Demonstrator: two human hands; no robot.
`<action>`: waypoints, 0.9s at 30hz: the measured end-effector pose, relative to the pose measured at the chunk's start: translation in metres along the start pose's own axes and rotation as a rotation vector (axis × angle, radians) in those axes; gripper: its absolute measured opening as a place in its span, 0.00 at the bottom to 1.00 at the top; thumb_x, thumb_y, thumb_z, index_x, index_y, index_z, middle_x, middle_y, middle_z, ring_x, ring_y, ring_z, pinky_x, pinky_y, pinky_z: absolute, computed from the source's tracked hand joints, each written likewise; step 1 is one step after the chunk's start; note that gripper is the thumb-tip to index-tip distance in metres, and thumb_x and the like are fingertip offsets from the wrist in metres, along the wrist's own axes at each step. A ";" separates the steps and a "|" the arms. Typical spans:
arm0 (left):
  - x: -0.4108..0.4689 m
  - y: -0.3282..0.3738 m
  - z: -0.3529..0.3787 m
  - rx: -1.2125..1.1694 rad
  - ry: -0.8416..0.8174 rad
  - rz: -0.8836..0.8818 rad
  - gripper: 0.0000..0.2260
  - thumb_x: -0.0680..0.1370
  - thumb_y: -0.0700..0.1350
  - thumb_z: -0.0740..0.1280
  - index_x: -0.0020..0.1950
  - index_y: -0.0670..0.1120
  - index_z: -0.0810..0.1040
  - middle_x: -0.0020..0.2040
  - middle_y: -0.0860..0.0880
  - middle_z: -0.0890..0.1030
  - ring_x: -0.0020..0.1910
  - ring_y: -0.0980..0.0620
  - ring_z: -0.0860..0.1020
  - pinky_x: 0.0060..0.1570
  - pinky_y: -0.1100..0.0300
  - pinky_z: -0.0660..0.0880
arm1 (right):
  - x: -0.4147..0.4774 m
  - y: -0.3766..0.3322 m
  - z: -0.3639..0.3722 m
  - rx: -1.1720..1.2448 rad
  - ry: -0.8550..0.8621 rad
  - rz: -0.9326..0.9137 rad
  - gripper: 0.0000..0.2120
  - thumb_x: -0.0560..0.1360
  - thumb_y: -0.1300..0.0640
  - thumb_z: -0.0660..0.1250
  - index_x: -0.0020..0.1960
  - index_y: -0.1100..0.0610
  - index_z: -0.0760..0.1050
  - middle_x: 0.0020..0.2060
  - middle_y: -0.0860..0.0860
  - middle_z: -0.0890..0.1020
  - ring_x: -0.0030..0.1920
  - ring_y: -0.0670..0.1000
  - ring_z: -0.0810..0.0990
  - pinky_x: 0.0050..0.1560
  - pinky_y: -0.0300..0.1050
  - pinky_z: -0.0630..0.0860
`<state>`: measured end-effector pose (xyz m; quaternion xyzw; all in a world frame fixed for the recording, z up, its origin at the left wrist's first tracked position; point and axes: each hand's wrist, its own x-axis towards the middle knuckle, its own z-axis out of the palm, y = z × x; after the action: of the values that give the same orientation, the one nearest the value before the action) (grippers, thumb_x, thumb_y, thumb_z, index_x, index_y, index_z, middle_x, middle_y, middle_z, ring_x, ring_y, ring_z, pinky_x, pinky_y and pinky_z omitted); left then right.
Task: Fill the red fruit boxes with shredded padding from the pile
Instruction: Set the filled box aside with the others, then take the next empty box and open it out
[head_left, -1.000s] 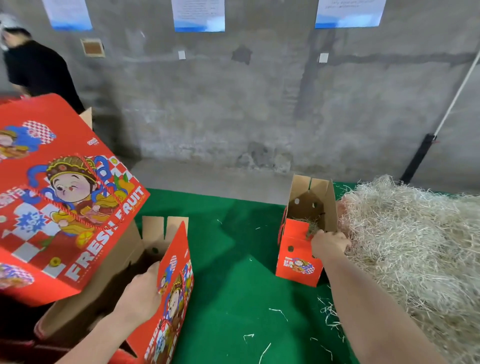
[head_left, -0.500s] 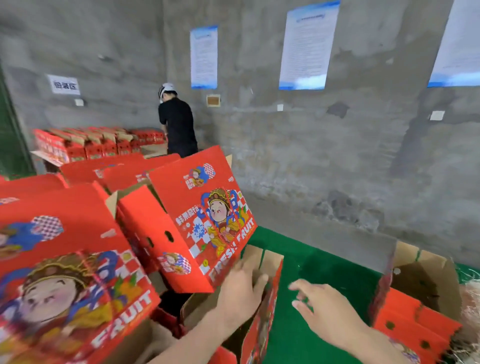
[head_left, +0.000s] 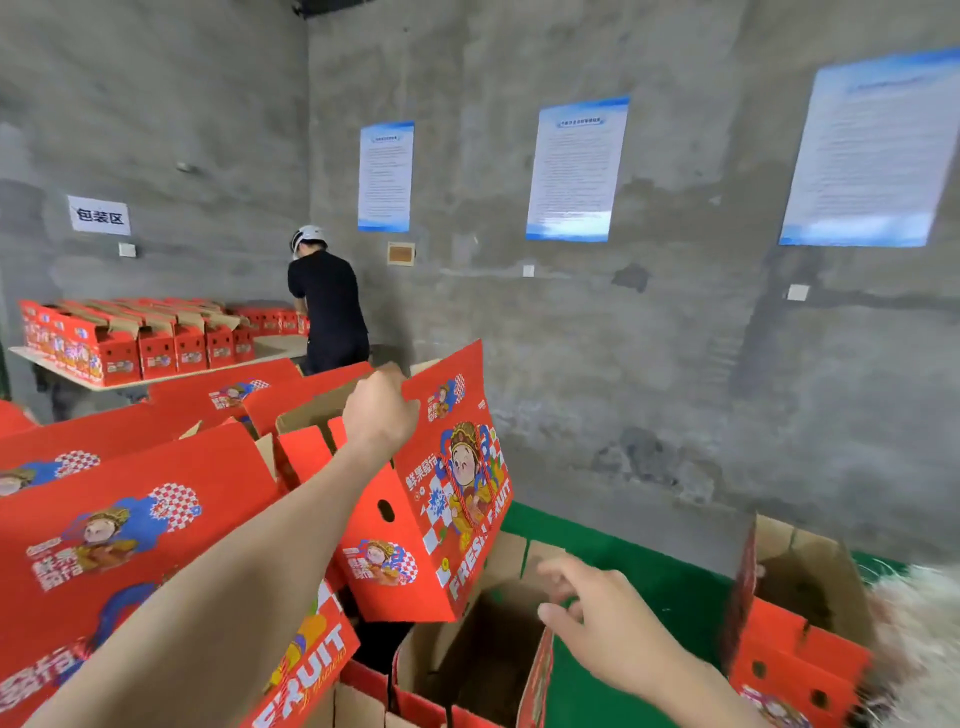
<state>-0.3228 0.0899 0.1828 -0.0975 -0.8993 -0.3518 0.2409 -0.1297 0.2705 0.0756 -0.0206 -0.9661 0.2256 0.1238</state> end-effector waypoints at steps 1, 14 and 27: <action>-0.009 0.010 -0.001 0.053 0.041 0.104 0.07 0.73 0.41 0.66 0.49 0.42 0.80 0.44 0.41 0.82 0.47 0.38 0.79 0.43 0.52 0.75 | -0.002 0.001 -0.009 0.102 0.027 0.061 0.19 0.76 0.49 0.63 0.66 0.48 0.67 0.54 0.44 0.78 0.49 0.45 0.77 0.56 0.42 0.73; -0.189 0.062 -0.023 -0.367 0.252 1.386 0.13 0.71 0.36 0.63 0.55 0.46 0.74 0.36 0.48 0.83 0.30 0.50 0.78 0.39 0.55 0.69 | -0.129 0.118 -0.208 1.088 0.479 0.454 0.27 0.65 0.40 0.67 0.58 0.56 0.76 0.49 0.59 0.82 0.50 0.61 0.80 0.59 0.60 0.70; -0.367 -0.011 0.075 -0.417 -0.586 1.440 0.14 0.79 0.43 0.57 0.46 0.45 0.83 0.37 0.53 0.83 0.32 0.52 0.79 0.35 0.63 0.74 | -0.305 0.165 -0.042 0.742 -0.102 1.106 0.33 0.67 0.42 0.68 0.65 0.60 0.68 0.57 0.60 0.77 0.56 0.61 0.78 0.52 0.58 0.77</action>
<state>-0.0367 0.1308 -0.0558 -0.7847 -0.5580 -0.2309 0.1398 0.1731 0.4074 -0.0303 -0.4585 -0.6762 0.5739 -0.0570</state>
